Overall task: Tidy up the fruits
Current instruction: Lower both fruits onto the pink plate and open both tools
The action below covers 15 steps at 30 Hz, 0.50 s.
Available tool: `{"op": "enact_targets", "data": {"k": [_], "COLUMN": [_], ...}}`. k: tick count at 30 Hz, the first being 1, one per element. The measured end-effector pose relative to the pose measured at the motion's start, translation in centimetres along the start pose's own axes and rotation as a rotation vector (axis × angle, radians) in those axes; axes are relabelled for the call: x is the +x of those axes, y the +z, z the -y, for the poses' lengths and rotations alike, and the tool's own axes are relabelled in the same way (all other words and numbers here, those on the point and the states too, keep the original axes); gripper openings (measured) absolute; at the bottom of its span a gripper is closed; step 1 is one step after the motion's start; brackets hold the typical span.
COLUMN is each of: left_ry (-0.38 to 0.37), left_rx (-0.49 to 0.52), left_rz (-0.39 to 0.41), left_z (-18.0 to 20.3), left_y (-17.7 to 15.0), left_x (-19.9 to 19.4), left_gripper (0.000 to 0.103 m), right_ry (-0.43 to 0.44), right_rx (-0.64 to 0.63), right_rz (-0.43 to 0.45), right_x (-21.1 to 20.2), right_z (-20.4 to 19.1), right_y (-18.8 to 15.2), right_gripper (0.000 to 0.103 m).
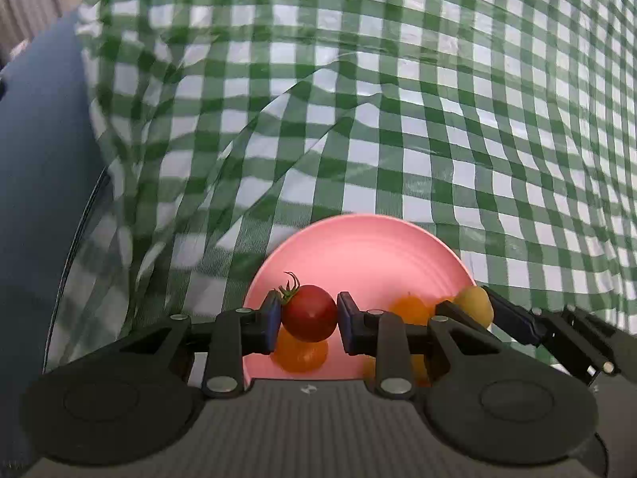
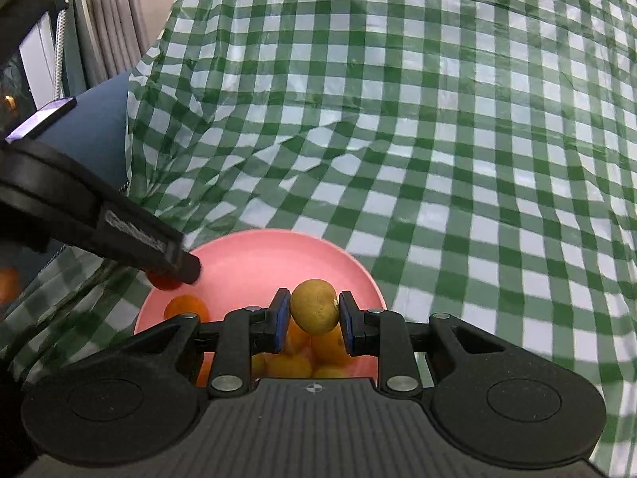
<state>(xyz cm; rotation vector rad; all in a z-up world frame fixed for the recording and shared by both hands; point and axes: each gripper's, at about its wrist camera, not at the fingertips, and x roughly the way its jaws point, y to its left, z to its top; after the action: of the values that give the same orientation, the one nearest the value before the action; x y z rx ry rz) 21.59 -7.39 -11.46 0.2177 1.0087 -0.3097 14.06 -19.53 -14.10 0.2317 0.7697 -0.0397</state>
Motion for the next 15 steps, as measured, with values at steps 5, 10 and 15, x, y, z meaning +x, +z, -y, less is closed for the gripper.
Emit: {"op": "enact_targets", "data": {"k": [5, 10, 15], "left_ry": [0.080, 0.097, 0.090], "left_rx": [-0.025, -0.026, -0.100], "left_rz": [0.108, 0.044, -0.061], "left_z": [-0.4, -1.2, -2.1], "left_y": [-0.2, -1.8, -5.1], "left_x": [-1.2, -2.7, -4.8], "left_gripper": [0.103, 0.103, 0.103], "right_ry": [-0.014, -0.034, -0.137], "right_rx": [-0.027, -0.003, 0.186], "right_rz": [0.021, -0.016, -0.084], "right_x": [0.0, -2.9, -6.5], "right_z": [0.0, 0.0, 0.0], "right_y": [0.3, -0.8, -2.7], "right_gripper": [0.067, 0.083, 0.095]}}
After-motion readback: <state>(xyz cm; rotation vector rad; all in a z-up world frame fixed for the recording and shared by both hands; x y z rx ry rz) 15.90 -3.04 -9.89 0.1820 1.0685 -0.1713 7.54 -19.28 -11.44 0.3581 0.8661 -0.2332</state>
